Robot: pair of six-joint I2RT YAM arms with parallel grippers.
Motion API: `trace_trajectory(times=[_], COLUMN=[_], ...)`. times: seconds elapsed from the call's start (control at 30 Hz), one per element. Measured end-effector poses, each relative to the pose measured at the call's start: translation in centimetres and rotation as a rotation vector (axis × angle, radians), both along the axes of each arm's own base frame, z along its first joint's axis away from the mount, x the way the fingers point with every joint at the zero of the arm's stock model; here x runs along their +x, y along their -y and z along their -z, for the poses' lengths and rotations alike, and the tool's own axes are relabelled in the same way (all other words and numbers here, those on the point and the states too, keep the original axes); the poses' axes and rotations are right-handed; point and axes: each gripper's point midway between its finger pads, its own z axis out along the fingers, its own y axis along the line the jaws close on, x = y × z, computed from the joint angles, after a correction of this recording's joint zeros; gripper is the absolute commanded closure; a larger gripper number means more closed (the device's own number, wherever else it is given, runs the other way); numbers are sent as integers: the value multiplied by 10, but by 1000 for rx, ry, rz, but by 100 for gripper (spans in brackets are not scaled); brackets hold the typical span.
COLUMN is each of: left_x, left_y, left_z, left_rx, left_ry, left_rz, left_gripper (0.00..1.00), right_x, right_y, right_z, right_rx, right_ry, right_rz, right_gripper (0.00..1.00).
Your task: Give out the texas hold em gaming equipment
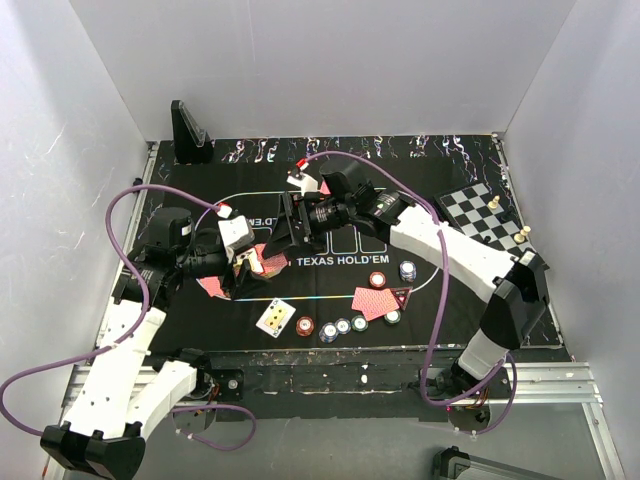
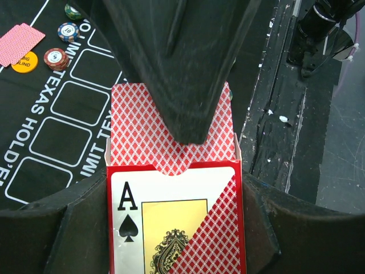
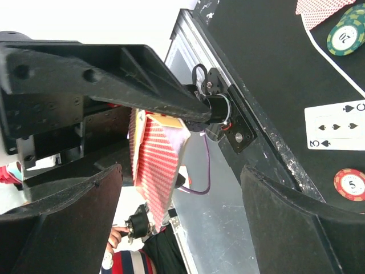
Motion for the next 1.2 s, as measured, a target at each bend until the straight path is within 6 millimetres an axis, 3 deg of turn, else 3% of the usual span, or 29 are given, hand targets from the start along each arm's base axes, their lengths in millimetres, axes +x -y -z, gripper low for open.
trace_trajectory(times=[0.27,0.43,0.73,1.03,1.2], left_x=[3,3,3,3,3], left_y=[1,1,-1,-2,-2], left_z=[-2,-2,1,2,1], left_rx=[-7,-7,5,8,6], left_ry=[6,-1,-11,-10,-5], left_rz=[-3,-7,-21,-24,-25], left_gripper=[100,100,100,100,100], right_x=[-2,-3,3,11,12], right_y=[-7,-7,2,15,17], right_z=[17,16,10,4,0], right_rx=[-31,-26,21,37,47], right_ry=[-54,-68,-94,-101,-94], right_rz=[-18,-23,-1,37,44], right_gripper=[27,45,66,85,90])
